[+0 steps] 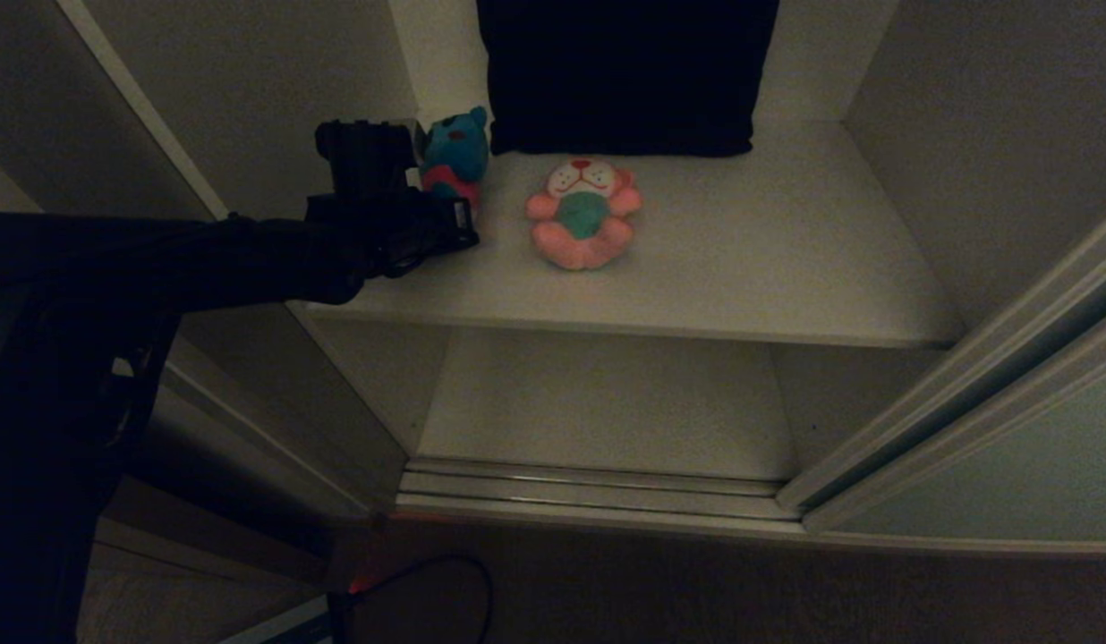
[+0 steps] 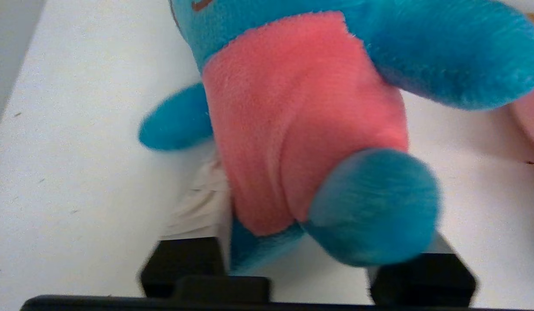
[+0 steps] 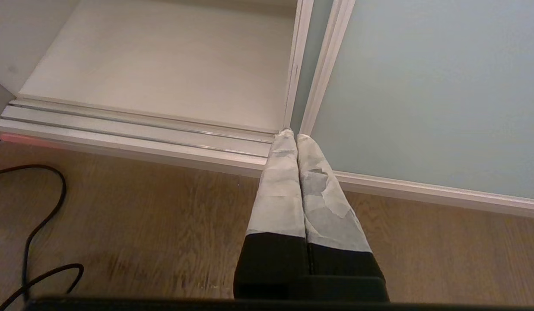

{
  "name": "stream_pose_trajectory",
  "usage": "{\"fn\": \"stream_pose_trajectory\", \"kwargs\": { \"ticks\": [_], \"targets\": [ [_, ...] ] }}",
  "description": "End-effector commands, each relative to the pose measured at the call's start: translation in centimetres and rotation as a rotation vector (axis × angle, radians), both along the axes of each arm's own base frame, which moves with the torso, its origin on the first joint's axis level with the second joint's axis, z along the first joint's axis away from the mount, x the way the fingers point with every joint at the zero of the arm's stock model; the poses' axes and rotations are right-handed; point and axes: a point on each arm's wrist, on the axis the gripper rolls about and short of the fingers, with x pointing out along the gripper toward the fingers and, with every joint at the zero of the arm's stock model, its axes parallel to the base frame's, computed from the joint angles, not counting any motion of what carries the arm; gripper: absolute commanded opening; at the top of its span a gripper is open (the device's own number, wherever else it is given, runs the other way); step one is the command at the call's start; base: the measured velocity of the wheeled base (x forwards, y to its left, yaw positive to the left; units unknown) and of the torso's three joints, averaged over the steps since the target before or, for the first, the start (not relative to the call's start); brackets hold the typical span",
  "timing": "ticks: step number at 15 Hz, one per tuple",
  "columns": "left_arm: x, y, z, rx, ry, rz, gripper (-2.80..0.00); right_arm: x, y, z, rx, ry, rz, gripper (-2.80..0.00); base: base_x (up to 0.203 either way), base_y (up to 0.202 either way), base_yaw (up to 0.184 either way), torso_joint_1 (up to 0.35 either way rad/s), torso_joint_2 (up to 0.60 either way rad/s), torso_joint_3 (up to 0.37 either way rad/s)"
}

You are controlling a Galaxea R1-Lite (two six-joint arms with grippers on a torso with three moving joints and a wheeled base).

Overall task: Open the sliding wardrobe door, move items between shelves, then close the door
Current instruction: Place the blue doll on the lower shelf

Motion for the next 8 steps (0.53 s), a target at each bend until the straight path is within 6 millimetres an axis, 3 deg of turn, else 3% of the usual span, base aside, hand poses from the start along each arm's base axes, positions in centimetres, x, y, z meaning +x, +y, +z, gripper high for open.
{"fn": "stream_pose_trajectory", "kwargs": {
  "ticks": [1, 3, 8],
  "targets": [
    [-0.4, 0.1, 1.2, -0.018, -0.056, -0.005, -2.8, 0.0, 0.0, -0.1, 0.0, 0.004, 0.0, -2.8, 0.0, 0.0, 0.0, 0.0, 0.0, 0.0],
    [-1.3, 0.0, 3.1, -0.035, -0.142, -0.016, -2.8, 0.0, 0.0, -0.1, -0.001, 0.005, 0.0, -2.8, 0.0, 0.0, 0.0, 0.0, 0.0, 0.0],
    [-6.3, -1.6, 8.1, -0.071, -0.21, -0.074, -2.8, 0.0, 0.0, -0.1, -0.001, 0.005, 0.0, -2.8, 0.0, 0.0, 0.0, 0.0, 0.0, 0.0]
  ]
}}
